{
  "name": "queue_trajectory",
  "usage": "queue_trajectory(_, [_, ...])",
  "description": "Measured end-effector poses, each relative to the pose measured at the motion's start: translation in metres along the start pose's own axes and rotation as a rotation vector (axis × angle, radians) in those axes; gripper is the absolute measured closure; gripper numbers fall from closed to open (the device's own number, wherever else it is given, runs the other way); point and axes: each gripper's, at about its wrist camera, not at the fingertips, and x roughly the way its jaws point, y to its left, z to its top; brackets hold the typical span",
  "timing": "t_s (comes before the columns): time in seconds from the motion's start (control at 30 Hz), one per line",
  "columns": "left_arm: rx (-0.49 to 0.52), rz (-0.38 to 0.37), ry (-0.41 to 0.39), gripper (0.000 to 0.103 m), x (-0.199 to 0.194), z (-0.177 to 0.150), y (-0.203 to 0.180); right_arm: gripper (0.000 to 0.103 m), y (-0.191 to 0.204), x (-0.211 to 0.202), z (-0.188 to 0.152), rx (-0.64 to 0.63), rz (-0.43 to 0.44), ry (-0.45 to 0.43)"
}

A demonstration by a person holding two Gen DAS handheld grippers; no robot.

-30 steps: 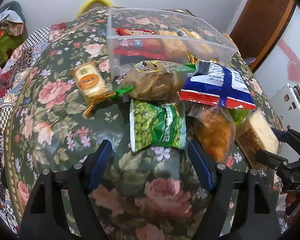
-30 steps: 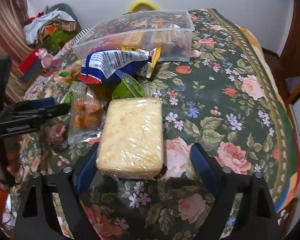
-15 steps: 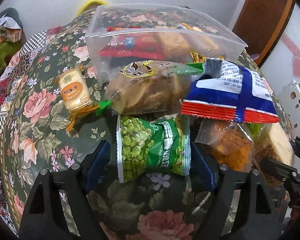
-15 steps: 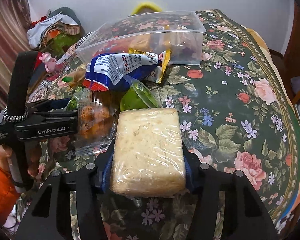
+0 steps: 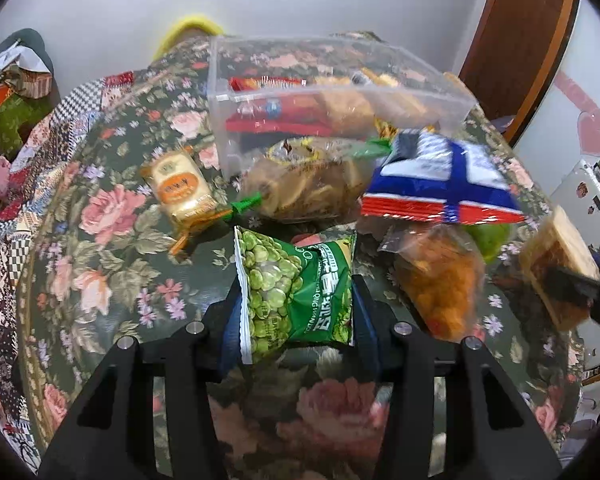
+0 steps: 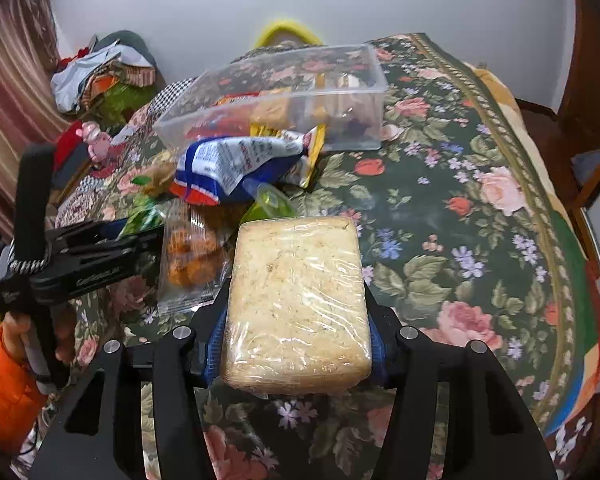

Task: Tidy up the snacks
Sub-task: 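Grasp the green pea snack bag with the left tool while the right tool grasps the square wrapped cake, then carry the green pea bag and square cake over the clear box with both tools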

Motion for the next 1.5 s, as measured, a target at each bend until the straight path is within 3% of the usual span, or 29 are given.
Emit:
queue_trajectory(0.4, [-0.01, 0.006, -0.154, 0.054, -0.058, 0.033, 0.002, 0.051, -0.009, -0.029, 0.041, -0.003, -0.025, -0.13])
queue_trajectory(0.73, [-0.003, -0.005, -0.242, 0.054, -0.075, 0.075, -0.005, 0.051, -0.006, -0.04, 0.094, -0.052, -0.034, -0.258])
queue_trajectory(1.1, [0.025, 0.022, -0.266, 0.054, -0.056, 0.126, -0.008, 0.051, 0.003, -0.025, 0.143, -0.083, -0.007, -0.313])
queue_trajectory(1.5, [-0.034, 0.02, -0.196, 0.053, 0.004, 0.176, 0.01, 0.051, 0.003, 0.033, 0.184, -0.091, 0.013, -0.251])
